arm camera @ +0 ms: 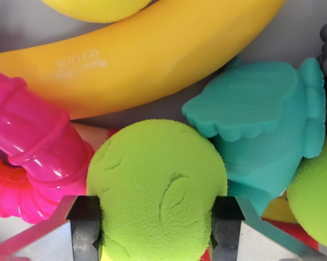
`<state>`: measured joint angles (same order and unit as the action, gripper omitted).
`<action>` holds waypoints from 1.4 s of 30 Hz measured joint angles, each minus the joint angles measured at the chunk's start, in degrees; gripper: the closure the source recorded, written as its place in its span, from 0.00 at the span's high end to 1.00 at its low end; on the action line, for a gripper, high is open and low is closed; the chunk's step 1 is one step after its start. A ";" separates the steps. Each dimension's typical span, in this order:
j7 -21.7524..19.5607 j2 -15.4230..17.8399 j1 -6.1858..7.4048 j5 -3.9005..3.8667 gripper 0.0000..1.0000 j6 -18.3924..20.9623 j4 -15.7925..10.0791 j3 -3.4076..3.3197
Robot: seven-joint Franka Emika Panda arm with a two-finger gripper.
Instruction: Pick an object from the bin
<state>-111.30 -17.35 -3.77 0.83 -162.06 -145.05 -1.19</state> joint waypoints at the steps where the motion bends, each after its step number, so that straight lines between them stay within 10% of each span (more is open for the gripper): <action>1: 0.00 0.00 0.00 0.00 0.00 0.00 0.00 0.00; 19: -0.01 2.64 0.01 -0.03 0.00 2.06 -0.35 -0.03; 42: -0.29 14.28 0.02 -0.46 0.00 13.00 -0.86 -0.13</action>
<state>-111.59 -3.07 -3.75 0.37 -149.06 -145.90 -1.32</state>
